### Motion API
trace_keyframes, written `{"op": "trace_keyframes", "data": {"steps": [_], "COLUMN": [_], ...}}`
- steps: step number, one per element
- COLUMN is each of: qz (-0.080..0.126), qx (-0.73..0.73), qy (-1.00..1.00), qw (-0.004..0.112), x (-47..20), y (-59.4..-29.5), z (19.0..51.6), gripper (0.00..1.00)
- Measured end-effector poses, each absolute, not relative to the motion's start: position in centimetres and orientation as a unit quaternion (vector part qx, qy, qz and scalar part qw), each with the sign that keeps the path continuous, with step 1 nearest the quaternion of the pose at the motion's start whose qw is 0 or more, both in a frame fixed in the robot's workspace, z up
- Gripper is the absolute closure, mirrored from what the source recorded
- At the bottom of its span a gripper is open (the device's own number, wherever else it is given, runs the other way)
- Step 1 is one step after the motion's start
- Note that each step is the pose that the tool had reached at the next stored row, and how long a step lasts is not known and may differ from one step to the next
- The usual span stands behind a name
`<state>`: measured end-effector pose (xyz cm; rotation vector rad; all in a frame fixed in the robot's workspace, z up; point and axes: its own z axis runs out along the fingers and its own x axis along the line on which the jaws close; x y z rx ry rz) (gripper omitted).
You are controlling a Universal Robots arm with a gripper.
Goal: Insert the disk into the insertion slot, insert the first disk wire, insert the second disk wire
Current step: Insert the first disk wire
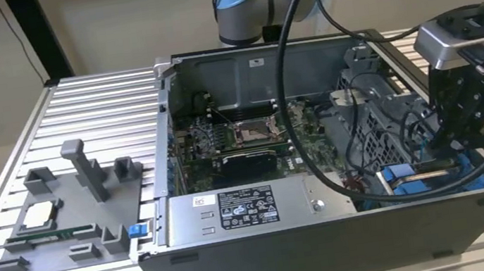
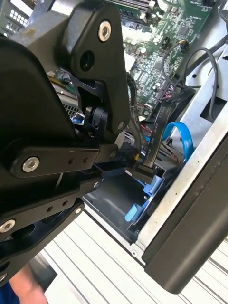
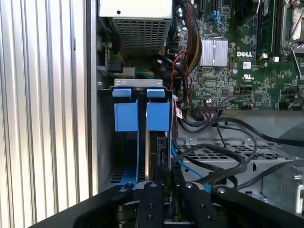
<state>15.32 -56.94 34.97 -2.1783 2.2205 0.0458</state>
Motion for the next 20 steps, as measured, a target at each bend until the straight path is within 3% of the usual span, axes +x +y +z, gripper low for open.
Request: {"op": "trace_keyframes", "data": {"steps": [20], "qz": [-0.005], "qx": [-0.702], "qy": [0.712], "qw": [-0.004], "x": [15.4], "y": [-56.2], "z": [34.43], "gripper": [1.0]}}
